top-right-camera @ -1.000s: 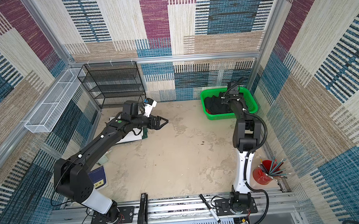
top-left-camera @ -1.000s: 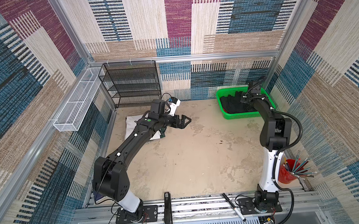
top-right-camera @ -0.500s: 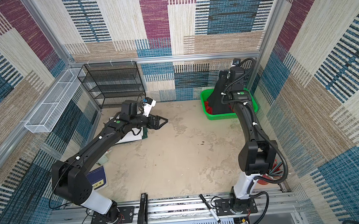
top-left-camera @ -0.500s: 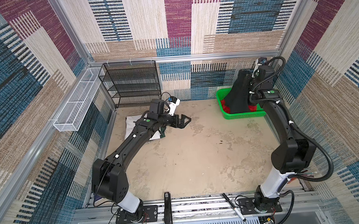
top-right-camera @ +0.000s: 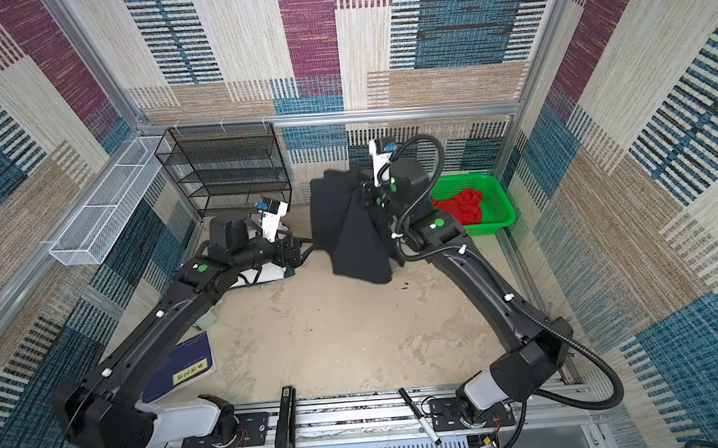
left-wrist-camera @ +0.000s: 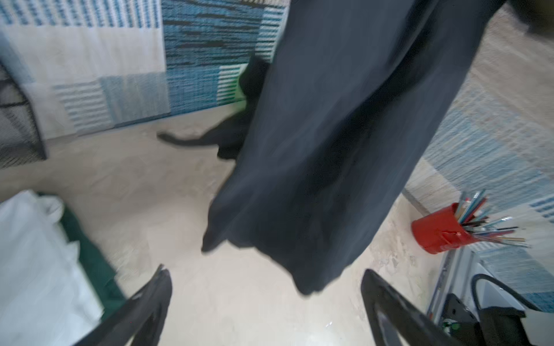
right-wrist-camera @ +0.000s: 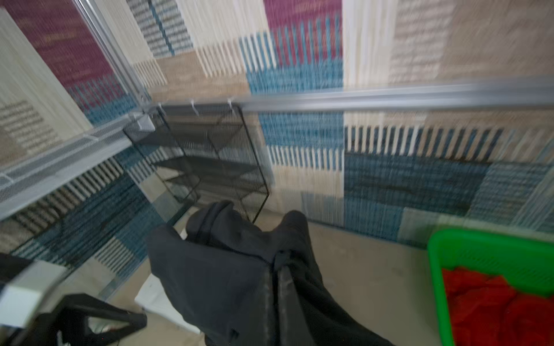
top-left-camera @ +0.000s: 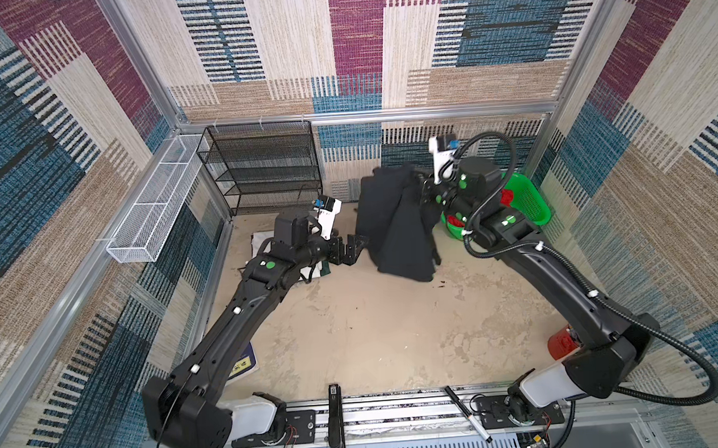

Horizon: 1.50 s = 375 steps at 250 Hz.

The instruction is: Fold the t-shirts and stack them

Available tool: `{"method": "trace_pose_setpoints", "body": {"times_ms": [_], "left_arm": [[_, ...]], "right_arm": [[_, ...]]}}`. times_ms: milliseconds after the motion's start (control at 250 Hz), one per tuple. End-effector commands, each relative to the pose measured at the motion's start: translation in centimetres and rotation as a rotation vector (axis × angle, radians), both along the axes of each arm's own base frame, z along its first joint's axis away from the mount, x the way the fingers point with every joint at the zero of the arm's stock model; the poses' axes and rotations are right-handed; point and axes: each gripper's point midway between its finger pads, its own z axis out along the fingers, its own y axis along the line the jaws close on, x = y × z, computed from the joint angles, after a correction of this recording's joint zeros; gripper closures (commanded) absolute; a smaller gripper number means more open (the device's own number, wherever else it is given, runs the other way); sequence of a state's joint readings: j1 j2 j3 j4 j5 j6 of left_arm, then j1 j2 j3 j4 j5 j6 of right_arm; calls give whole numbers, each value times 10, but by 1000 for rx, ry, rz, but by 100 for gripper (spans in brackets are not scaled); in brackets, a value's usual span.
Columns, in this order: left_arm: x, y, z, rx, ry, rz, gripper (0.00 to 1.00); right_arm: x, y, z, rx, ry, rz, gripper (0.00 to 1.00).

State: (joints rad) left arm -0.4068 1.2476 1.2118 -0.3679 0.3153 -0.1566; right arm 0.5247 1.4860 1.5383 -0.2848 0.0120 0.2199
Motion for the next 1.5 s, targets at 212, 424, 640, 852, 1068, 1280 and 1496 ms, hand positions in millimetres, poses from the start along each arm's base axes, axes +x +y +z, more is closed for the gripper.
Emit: {"method": "trace_pose_setpoints", "body": {"times_ms": [212,424,640,852,1068,1280,1496], "left_arm": [[-74,55,-125,140,411,195,10],[-85,18,-187,151,599,136,25],[-40,1,-194,233,458,224,25],[32,-15,-183,263,365,217,21],[65,-22,-203,194,431,159,21],[56,-44,-214,72,473,47,38],[47,-47,-203,42,461,6,96]], "right_arm": [[-14,3,-143,74,243,-9,13],[-42,-47,-209,-64,396,-182,15],[-62,-81,-267,-48,537,-221,15],[-51,-86,-290,-32,568,-192,15],[-18,-62,-309,-14,560,-95,17],[7,-42,-327,-21,563,-26,20],[10,-27,-347,-21,582,62,36]]}}
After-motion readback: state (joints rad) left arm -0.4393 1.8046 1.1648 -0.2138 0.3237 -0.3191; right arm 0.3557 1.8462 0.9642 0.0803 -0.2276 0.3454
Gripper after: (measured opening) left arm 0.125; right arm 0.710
